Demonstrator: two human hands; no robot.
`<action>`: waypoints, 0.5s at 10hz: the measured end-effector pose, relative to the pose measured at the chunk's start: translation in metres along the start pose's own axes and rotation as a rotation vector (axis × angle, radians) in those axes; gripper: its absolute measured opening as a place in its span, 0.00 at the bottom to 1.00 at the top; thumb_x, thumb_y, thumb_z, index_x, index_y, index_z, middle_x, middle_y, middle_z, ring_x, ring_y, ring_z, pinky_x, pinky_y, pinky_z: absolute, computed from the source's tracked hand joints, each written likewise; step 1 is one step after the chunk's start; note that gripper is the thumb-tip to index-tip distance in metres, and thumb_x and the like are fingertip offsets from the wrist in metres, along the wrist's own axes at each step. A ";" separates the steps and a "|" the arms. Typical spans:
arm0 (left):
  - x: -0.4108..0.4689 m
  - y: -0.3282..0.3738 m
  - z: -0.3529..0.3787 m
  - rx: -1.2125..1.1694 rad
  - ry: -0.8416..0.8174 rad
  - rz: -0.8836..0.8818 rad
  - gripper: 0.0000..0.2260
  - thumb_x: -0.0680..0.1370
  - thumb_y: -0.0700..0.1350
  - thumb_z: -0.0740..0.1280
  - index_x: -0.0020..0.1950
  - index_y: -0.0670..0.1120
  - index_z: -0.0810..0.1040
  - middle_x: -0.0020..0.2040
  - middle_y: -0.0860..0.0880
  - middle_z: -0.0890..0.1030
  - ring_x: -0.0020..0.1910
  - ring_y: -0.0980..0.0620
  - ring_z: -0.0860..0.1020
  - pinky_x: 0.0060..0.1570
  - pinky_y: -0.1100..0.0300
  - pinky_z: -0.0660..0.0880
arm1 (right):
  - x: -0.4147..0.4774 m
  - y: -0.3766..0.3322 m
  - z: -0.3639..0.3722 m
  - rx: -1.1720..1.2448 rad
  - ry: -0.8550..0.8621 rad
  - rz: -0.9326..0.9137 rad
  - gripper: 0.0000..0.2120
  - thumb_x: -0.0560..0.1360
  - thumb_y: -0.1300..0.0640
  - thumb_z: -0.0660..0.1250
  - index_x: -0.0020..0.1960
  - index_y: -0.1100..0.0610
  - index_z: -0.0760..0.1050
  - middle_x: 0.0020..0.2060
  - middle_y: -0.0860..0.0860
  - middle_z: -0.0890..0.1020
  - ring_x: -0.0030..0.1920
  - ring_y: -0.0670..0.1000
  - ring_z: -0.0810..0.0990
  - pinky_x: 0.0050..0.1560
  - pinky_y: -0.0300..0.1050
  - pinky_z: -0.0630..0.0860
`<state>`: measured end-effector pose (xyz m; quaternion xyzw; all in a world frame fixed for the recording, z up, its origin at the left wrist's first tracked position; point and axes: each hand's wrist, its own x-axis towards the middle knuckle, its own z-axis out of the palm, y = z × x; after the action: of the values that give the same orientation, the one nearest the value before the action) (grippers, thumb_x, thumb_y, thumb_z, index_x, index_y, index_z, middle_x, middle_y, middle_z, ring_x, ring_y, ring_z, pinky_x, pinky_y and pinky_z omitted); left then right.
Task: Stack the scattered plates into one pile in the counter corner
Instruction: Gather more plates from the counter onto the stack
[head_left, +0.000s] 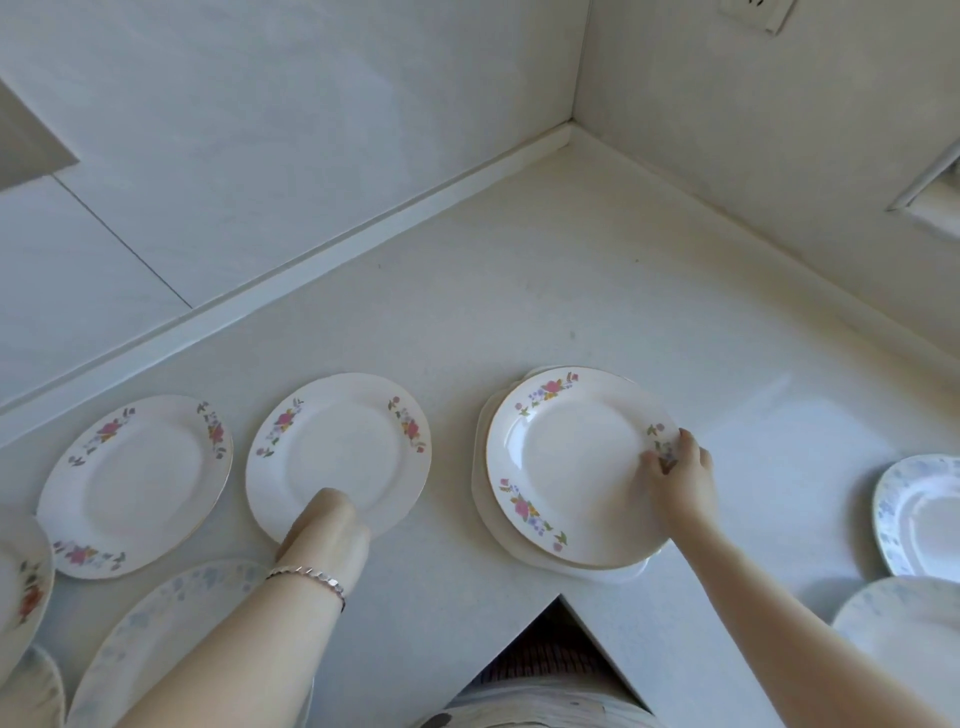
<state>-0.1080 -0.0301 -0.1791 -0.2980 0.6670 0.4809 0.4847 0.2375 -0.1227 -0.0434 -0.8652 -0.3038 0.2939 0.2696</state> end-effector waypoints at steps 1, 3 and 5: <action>-0.098 0.004 -0.020 0.258 -0.016 0.090 0.11 0.78 0.44 0.54 0.36 0.44 0.66 0.37 0.43 0.71 0.28 0.49 0.68 0.26 0.59 0.70 | 0.000 0.001 -0.001 -0.006 -0.001 -0.007 0.26 0.77 0.56 0.60 0.72 0.59 0.59 0.67 0.60 0.65 0.62 0.62 0.71 0.59 0.52 0.69; -0.120 -0.005 -0.033 0.256 -0.225 0.135 0.15 0.79 0.33 0.59 0.34 0.46 0.65 0.34 0.52 0.68 0.30 0.59 0.67 0.13 0.71 0.66 | 0.001 0.002 -0.003 -0.017 -0.026 -0.023 0.26 0.77 0.56 0.60 0.73 0.59 0.59 0.67 0.60 0.65 0.62 0.62 0.71 0.59 0.54 0.69; -0.144 0.016 -0.036 0.348 -0.346 0.244 0.15 0.78 0.30 0.57 0.36 0.46 0.66 0.35 0.51 0.69 0.11 0.63 0.66 0.12 0.74 0.57 | 0.001 0.007 -0.003 -0.032 -0.029 -0.035 0.27 0.76 0.54 0.60 0.73 0.58 0.58 0.66 0.60 0.65 0.62 0.62 0.71 0.60 0.55 0.70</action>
<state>-0.0841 -0.0672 -0.0367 -0.0413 0.6779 0.4576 0.5739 0.2430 -0.1274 -0.0459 -0.8597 -0.3274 0.2969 0.2562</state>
